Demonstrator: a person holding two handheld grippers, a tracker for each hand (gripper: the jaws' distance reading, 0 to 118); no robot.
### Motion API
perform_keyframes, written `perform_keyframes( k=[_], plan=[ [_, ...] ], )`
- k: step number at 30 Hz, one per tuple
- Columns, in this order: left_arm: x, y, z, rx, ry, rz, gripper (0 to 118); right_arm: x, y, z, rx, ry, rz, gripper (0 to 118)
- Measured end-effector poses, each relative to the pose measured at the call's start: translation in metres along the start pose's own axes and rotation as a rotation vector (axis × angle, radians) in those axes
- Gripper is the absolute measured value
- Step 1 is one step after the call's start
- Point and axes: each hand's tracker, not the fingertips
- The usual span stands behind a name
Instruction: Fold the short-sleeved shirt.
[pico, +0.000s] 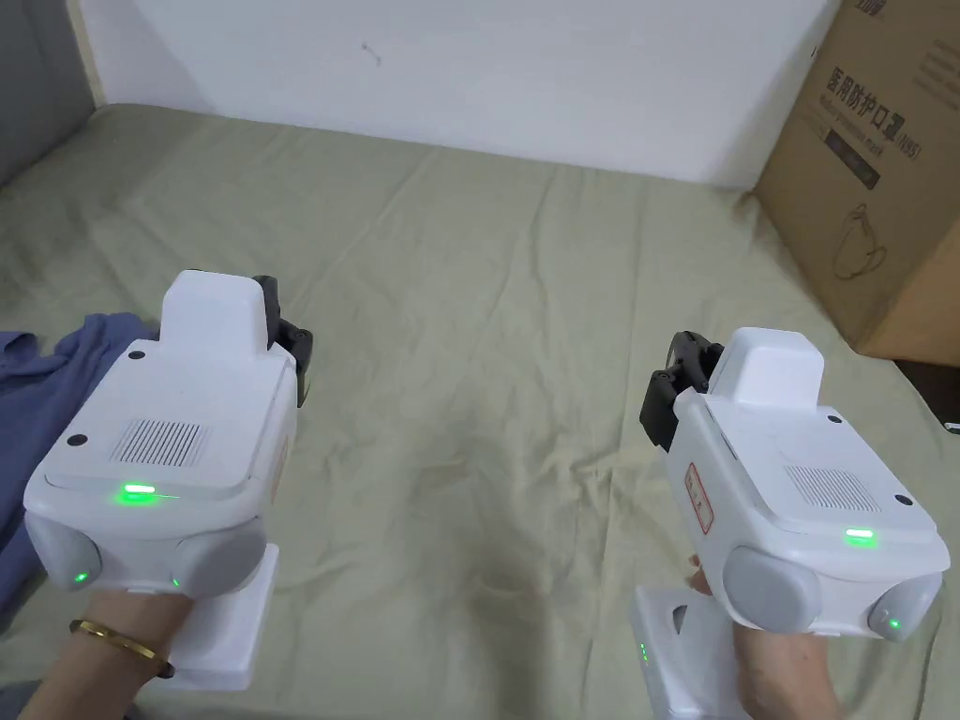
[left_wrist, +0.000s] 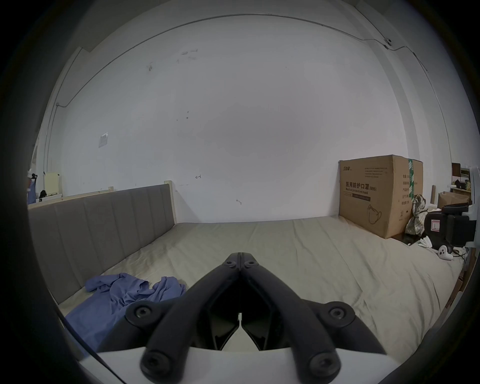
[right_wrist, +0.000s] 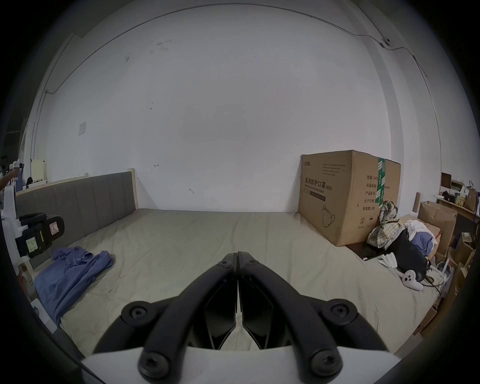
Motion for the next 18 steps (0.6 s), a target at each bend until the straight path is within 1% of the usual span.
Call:
perform_keyframes(
  k=[4,8,11,12,15,18],
  plan=[
    [-0.011,0.001,0.002,0.002,0.031,0.011,0,-0.010,0.003,-0.004,-0.007,0.030,0.000,0],
    [-0.034,0.003,0.012,0.004,0.095,0.007,0,-0.035,0.009,-0.010,0.009,0.100,0.046,0],
    [-0.058,0.004,0.023,0.011,0.175,-0.009,0,-0.059,0.014,-0.016,0.019,0.175,0.038,0],
    [-0.067,0.004,0.028,0.011,0.207,-0.016,0,-0.069,0.016,-0.018,0.025,0.215,0.038,0],
    [-0.091,0.005,0.044,0.014,0.287,-0.034,0,-0.098,0.020,-0.024,0.041,0.296,0.060,0],
    [-0.113,0.004,0.062,0.011,0.361,-0.041,0,-0.128,0.022,-0.028,0.042,0.383,0.059,0]
  ],
)
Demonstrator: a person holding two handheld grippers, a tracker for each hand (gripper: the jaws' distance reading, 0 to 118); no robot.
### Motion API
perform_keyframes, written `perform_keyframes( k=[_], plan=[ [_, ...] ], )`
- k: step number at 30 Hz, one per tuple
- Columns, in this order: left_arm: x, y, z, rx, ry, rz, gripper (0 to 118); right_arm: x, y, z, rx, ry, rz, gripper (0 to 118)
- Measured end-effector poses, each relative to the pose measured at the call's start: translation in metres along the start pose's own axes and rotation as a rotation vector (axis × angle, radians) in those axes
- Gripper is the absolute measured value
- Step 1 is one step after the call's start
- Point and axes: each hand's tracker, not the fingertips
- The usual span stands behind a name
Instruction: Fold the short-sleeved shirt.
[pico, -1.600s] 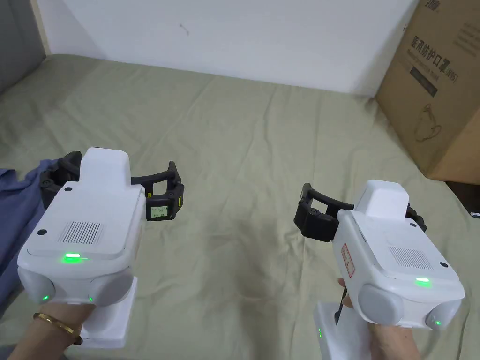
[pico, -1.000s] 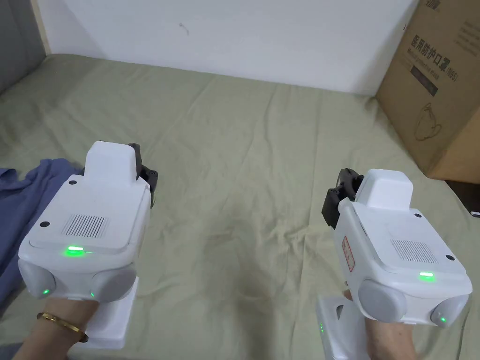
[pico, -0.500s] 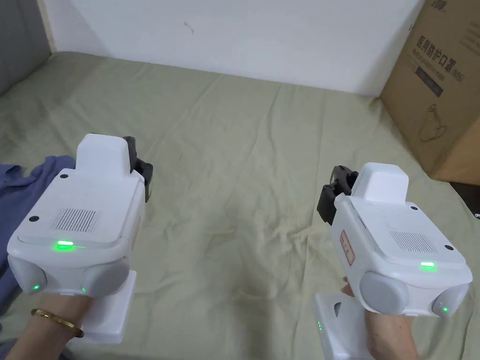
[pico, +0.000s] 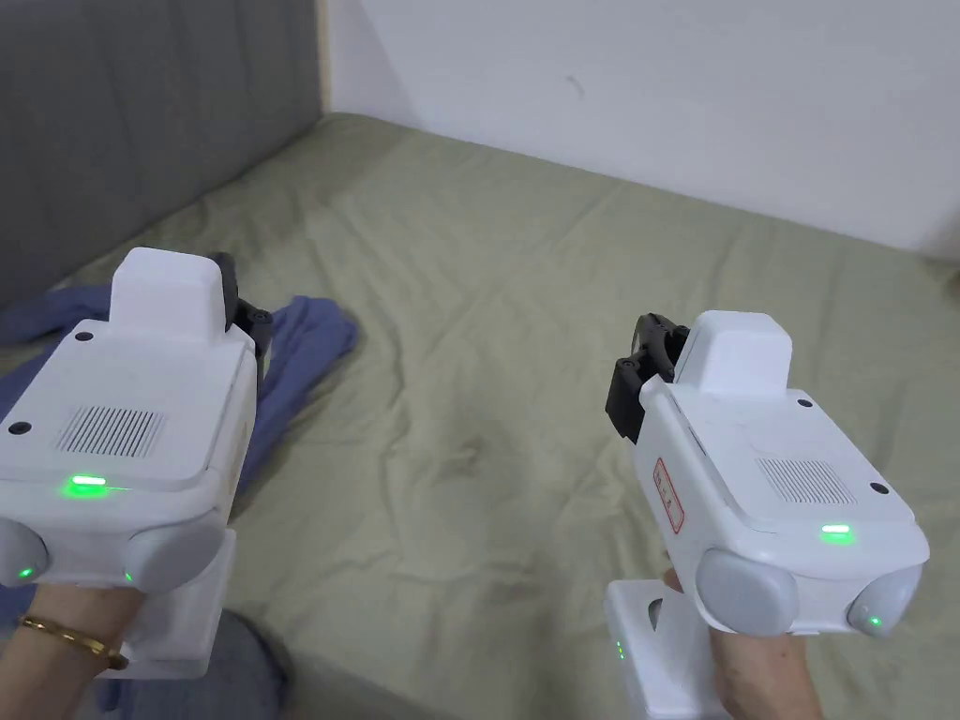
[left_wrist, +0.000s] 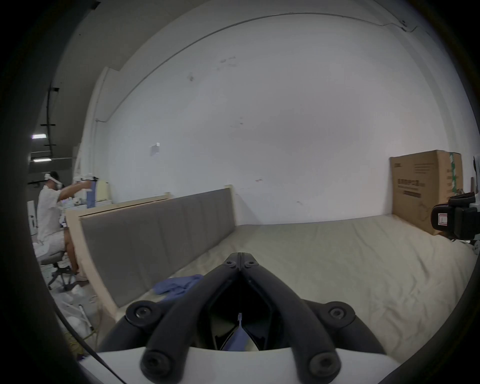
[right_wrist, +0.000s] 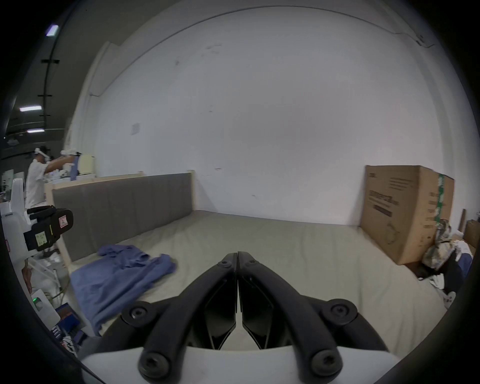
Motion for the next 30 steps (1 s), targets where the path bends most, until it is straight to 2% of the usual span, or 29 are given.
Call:
perform_keyframes(
  k=[9,18,19,21,22,23,26,30],
  plan=[
    [-0.063,-0.016,0.026,-0.049,0.190,0.016,0,-0.066,0.001,-0.032,-0.009,0.200,0.036,0],
    [-0.083,-0.031,0.019,-0.099,0.235,0.051,0,-0.082,-0.004,-0.043,-0.037,0.265,0.056,0],
    [-0.084,-0.031,0.015,-0.106,0.226,0.052,3,-0.082,-0.004,-0.043,-0.038,0.266,0.052,0],
    [-0.085,-0.031,0.002,-0.143,0.172,0.039,22,-0.080,-0.004,-0.045,-0.041,0.262,0.051,0],
    [-0.087,-0.031,-0.007,-0.164,0.136,0.030,37,-0.078,-0.004,-0.046,-0.042,0.261,0.052,0],
    [-0.089,-0.031,-0.021,-0.194,0.106,0.030,62,-0.076,-0.004,-0.048,-0.045,0.266,0.055,0],
    [-0.094,-0.029,-0.068,-0.310,0.043,0.065,118,-0.069,-0.004,-0.050,-0.053,0.269,0.046,0],
    [-0.095,-0.031,-0.140,-0.397,0.021,0.114,118,-0.062,-0.005,-0.058,-0.068,0.253,0.046,0]
  ],
)
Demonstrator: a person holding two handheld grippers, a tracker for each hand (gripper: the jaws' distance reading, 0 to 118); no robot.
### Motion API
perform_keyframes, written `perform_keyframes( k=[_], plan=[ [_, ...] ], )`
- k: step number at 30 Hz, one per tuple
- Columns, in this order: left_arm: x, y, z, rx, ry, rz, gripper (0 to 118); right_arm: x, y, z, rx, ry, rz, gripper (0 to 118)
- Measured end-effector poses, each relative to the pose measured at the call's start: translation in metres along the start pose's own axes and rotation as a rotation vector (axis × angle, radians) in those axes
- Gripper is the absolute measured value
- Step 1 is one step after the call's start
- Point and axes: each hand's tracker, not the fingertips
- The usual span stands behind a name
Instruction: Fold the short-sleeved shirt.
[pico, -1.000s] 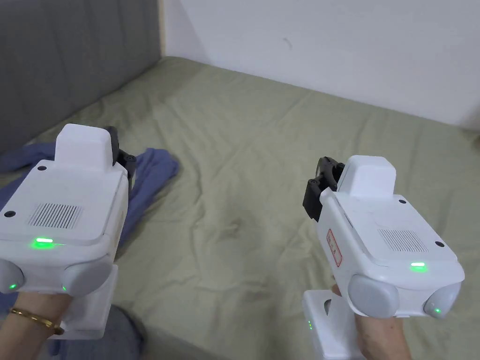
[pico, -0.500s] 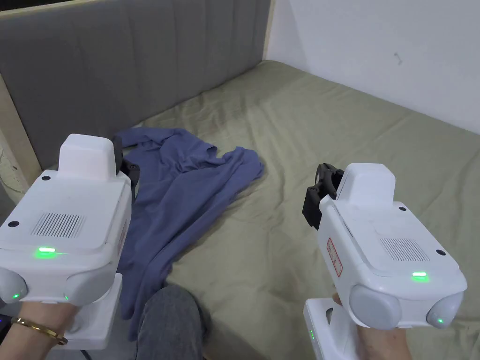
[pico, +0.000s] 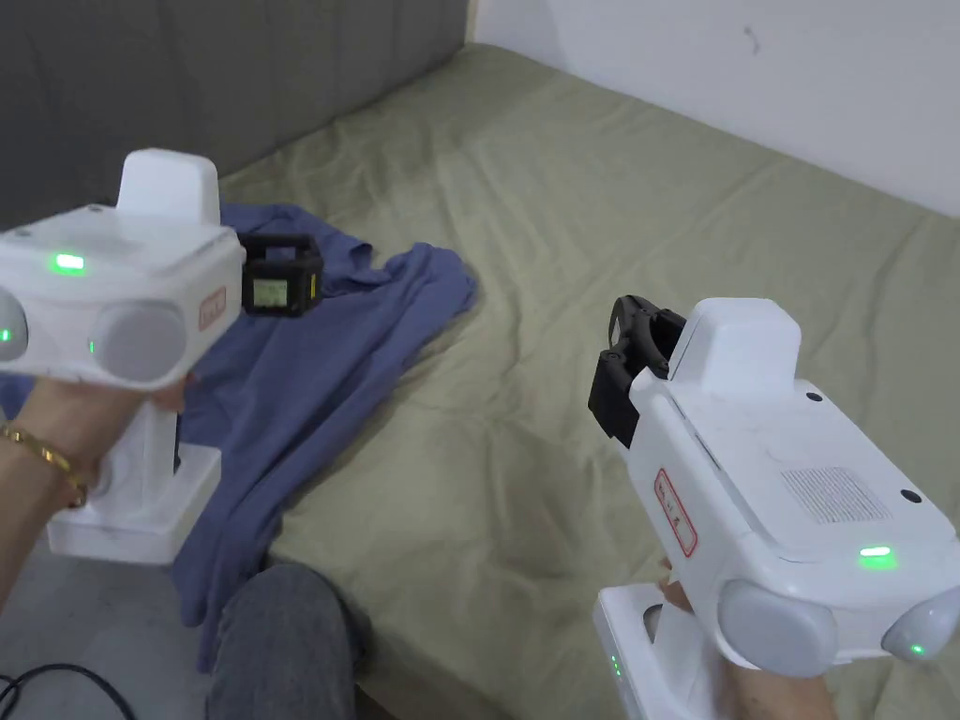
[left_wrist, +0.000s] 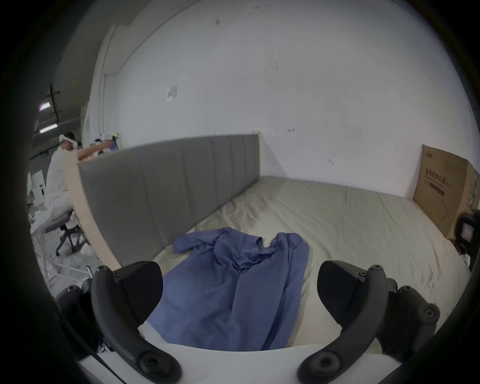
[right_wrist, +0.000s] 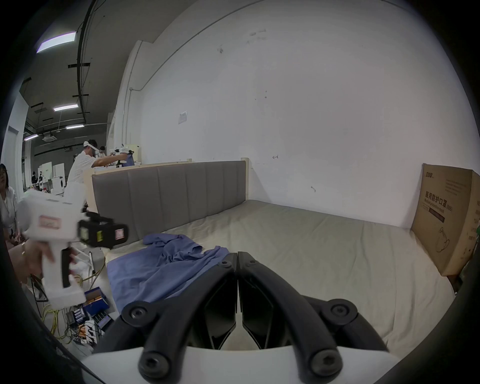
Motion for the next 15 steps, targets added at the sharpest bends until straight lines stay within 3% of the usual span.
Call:
perform_keyframes(
  k=[7,12,15],
  plan=[
    [0.009,0.013,-0.159,-0.404,-0.069,-0.100,118,0.017,-0.003,-0.018,-0.030,-0.042,-0.008,0],
    [0.022,-0.018,-0.252,-0.678,-0.145,-0.286,118,0.030,-0.013,-0.038,-0.093,-0.066,-0.025,0],
    [0.023,-0.037,-0.281,-0.807,-0.129,-0.260,118,0.038,-0.020,-0.049,-0.124,-0.069,-0.011,0]
  ],
)
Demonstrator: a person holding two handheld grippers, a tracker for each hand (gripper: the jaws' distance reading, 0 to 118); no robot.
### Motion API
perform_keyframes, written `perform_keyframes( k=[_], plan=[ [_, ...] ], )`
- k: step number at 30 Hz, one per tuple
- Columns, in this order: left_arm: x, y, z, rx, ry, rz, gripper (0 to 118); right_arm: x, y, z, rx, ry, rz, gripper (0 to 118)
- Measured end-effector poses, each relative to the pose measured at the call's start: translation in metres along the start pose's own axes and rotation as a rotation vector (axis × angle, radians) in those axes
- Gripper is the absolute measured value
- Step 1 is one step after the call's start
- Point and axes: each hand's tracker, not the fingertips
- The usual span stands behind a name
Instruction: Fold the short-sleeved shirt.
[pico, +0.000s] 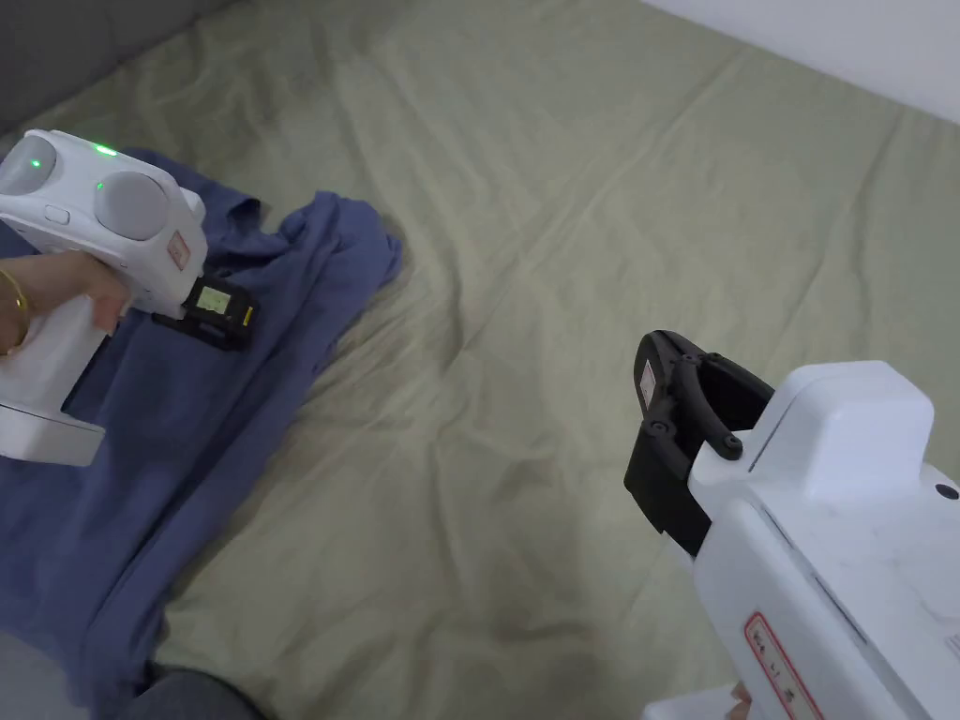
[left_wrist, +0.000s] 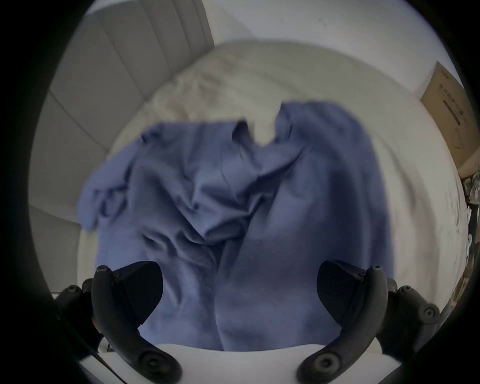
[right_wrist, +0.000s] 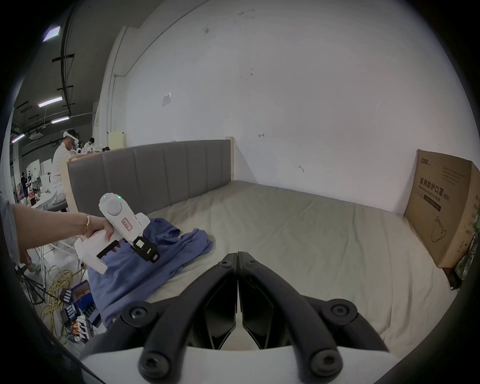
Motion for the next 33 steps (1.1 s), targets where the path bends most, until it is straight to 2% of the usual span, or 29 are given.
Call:
perform_keyframes(
  k=[2,3,4,5,7,8,9,10,12,13,14,18,23,26,29,33],
  plan=[
    [-0.003,0.003,-0.012,-0.015,-0.013,0.048,118,0.004,-0.004,-0.007,-0.017,-0.009,0.005,0],
    [-0.004,0.004,-0.015,-0.023,-0.011,0.068,113,0.006,-0.006,-0.010,-0.024,-0.011,0.002,0],
    [-0.007,-0.003,-0.012,-0.034,-0.084,0.113,101,0.008,-0.007,-0.012,-0.032,-0.012,-0.004,0],
    [-0.005,-0.004,-0.008,-0.009,-0.079,0.118,96,0.010,-0.009,-0.014,-0.040,-0.013,-0.008,0],
    [0.000,-0.007,0.001,0.032,-0.049,0.079,69,0.012,-0.014,-0.016,-0.050,-0.017,-0.018,0],
    [-0.003,-0.010,0.008,0.047,-0.049,0.070,39,0.012,-0.015,-0.015,-0.056,-0.013,-0.024,0],
    [-0.002,-0.011,0.013,0.064,-0.006,0.076,4,0.012,-0.016,-0.013,-0.058,-0.013,-0.029,0],
    [-0.002,-0.013,0.014,0.072,0.055,0.073,0,0.012,-0.017,-0.011,-0.058,-0.016,-0.032,0],
    [-0.007,-0.019,0.020,0.083,-0.011,0.147,0,0.013,-0.020,-0.003,-0.061,-0.018,-0.033,0],
    [-0.006,-0.023,0.022,0.090,0.000,0.167,0,0.012,-0.020,0.001,-0.063,-0.022,-0.032,0],
    [-0.006,-0.028,0.026,0.126,0.029,0.202,0,0.013,-0.020,0.007,-0.061,-0.025,-0.031,0],
    [-0.016,-0.050,0.063,0.265,-0.016,0.341,0,0.014,-0.017,0.034,-0.039,-0.046,-0.032,0],
    [-0.034,-0.095,0.125,0.430,-0.142,0.512,0,0.017,-0.013,0.072,0.003,-0.081,-0.039,0],
    [-0.038,-0.119,0.172,0.571,-0.091,0.529,0,0.018,-0.012,0.096,0.039,-0.100,-0.057,0],
    [-0.038,-0.139,0.219,0.677,-0.141,0.583,0,0.017,-0.011,0.118,0.084,-0.114,-0.081,0],
    [-0.021,-0.149,0.292,0.822,-0.153,0.472,0,0.022,-0.010,0.143,0.119,-0.132,-0.085,0]
  ],
)
